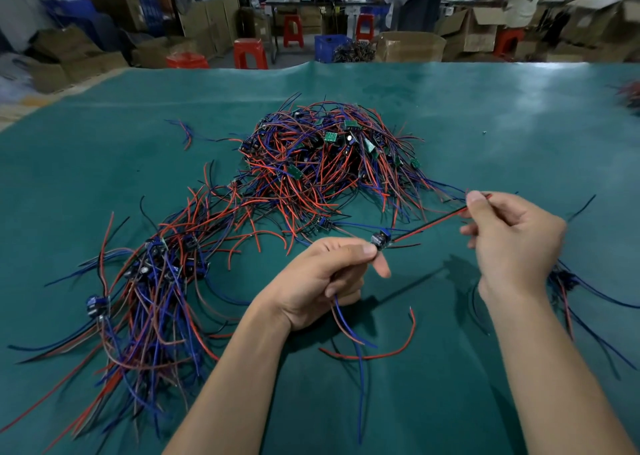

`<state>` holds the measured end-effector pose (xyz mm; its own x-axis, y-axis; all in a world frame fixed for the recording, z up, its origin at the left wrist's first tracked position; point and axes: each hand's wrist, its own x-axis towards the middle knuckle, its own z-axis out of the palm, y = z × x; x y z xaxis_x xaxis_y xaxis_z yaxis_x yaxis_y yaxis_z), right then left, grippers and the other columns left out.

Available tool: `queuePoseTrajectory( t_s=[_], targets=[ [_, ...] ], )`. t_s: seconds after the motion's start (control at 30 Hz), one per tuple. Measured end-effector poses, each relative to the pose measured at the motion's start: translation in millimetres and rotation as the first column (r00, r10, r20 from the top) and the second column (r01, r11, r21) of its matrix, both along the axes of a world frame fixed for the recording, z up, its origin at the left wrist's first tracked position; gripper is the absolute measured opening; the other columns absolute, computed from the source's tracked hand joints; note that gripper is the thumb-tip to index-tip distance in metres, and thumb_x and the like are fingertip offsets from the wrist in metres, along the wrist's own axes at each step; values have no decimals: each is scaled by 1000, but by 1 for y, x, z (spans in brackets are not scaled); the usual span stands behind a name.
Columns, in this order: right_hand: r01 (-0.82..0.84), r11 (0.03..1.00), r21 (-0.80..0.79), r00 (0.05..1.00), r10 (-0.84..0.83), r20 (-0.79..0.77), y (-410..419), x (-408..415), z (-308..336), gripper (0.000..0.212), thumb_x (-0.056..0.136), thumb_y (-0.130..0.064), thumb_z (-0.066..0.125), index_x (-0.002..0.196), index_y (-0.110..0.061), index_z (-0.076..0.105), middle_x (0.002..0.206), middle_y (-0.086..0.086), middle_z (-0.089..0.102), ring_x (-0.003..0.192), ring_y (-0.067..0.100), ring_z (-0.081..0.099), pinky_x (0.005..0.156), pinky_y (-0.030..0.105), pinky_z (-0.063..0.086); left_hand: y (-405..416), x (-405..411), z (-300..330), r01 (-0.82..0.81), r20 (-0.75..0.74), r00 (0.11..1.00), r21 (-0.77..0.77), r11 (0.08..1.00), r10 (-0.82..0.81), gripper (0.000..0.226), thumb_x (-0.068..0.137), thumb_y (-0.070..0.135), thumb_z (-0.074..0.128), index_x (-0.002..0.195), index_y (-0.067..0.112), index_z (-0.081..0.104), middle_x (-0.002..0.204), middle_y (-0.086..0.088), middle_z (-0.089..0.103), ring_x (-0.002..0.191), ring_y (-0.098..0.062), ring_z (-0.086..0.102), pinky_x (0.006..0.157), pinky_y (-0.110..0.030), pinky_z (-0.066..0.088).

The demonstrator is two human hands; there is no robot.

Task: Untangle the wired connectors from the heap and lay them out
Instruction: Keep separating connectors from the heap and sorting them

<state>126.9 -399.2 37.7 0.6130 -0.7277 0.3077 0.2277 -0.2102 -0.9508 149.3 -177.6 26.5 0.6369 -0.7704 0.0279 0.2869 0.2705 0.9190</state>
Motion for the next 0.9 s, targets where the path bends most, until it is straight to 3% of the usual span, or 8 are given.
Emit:
queuePoseTrajectory(
  t_s=[0.1, 0.23, 0.3, 0.37, 0.5, 0.57, 0.73, 0.9],
  targets=[
    [-5, 974, 228, 999, -3, 38, -3, -2, 2, 22, 94, -14, 70, 72, -17, 70, 62, -1, 67, 48, 11, 59, 43, 22, 42, -1, -1, -1, 15, 22, 1000, 19, 1000, -16, 26, 95, 21, 54, 79, 9, 71, 36, 7, 27, 35, -7, 13, 42, -21, 16],
    [38, 836, 547, 995, -82, 56, -11, -7, 10, 24, 102, -15, 60, 78, -13, 62, 55, -4, 68, 48, 7, 60, 49, 21, 43, 4, 4, 0, -79, -41, 996, -78, 994, 76, 23, 91, 24, 58, 78, 11, 72, 36, 8, 30, 34, -4, 19, 40, -17, 23],
    [-4, 877, 480, 1000, 7, -4, 1, -5, 11, 26, 102, -17, 59, 77, -11, 64, 56, -2, 67, 45, 9, 58, 45, 21, 41, 4, 5, 0, -147, -56, 988, -90, 985, 142, 25, 93, 26, 56, 82, 13, 74, 40, 7, 32, 35, -3, 21, 42, -18, 23],
    [-201, 896, 396, 967, 246, -66, 26, -5, 10, 26, 100, -20, 62, 78, -9, 69, 60, 3, 69, 45, 12, 58, 40, 21, 40, 1, 5, -1, -181, -37, 983, -75, 981, 179, 26, 93, 29, 55, 85, 15, 75, 46, 5, 37, 39, -4, 26, 44, -20, 21],
    [-624, 752, 212, 757, 649, -74, 71, -11, 4, 21, 86, -33, 76, 78, -14, 77, 68, 2, 68, 60, 15, 61, 46, 23, 43, 2, 4, -3, -211, -19, 977, -30, 977, 210, 26, 91, 31, 56, 79, 15, 74, 54, 4, 41, 46, -4, 29, 45, -20, 18],
    [-636, 763, 115, 760, 645, -77, 78, -13, 2, 20, 83, -33, 80, 78, -14, 77, 61, -2, 62, 60, 12, 56, 49, 24, 41, 2, 5, -3, -184, -17, 983, -27, 982, 184, 26, 93, 29, 56, 80, 12, 71, 51, 5, 41, 45, -3, 30, 45, -19, 20],
    [-636, 764, 110, 766, 642, -28, 72, -13, 3, 20, 80, -28, 79, 77, -9, 77, 56, 6, 58, 55, 16, 47, 51, 23, 37, 0, 3, -4, -77, 10, 997, -3, 997, 77, 30, 98, 25, 50, 86, 9, 72, 47, 9, 46, 45, -4, 27, 51, -26, 16],
    [-379, 913, 151, 924, 382, 9, 59, -9, 8, 12, 83, -16, 81, 72, -17, 78, 61, -6, 65, 55, 8, 54, 46, 20, 40, 1, 2, -3, -48, 37, 998, 29, 998, 47, 29, 94, 25, 53, 79, 12, 74, 45, 5, 40, 44, -8, 26, 52, -33, 10]
  ],
)
